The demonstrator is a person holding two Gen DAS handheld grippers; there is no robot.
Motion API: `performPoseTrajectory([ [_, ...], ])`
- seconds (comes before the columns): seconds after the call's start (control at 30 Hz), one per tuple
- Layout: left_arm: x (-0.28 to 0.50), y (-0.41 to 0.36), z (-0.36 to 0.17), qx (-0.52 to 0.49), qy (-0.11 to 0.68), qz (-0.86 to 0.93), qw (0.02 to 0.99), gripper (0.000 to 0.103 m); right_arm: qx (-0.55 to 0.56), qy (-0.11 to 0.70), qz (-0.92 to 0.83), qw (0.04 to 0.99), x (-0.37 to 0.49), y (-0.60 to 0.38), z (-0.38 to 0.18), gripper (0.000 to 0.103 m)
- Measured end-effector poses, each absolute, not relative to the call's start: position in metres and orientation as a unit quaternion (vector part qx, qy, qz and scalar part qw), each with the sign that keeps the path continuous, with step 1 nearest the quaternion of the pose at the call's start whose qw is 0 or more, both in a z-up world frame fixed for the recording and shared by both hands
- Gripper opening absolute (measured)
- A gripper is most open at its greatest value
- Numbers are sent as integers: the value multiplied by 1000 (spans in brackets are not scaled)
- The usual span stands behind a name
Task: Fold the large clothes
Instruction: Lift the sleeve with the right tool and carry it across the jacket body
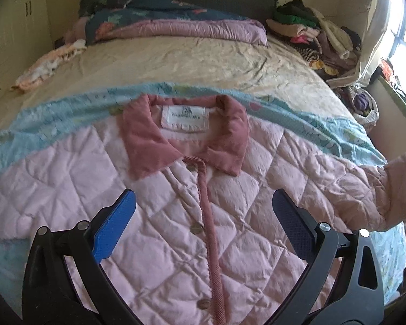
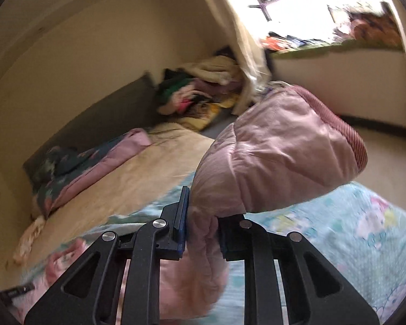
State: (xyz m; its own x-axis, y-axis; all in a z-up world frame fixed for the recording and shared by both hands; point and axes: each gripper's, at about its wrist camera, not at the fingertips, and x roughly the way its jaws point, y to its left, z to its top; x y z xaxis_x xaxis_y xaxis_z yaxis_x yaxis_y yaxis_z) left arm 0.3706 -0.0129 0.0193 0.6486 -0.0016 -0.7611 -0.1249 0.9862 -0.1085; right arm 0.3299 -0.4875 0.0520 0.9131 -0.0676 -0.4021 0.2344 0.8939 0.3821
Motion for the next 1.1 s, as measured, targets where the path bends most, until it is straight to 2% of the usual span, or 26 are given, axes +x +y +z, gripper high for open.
performPoseTrajectory([
  [0.53,344,33,69,-97,383,25,918,95,130,180,19,975,343,-364,138,17],
  [1.1,324,88,79,-144,360,36,921,95,85,179,85,976,341,-278,156,17],
])
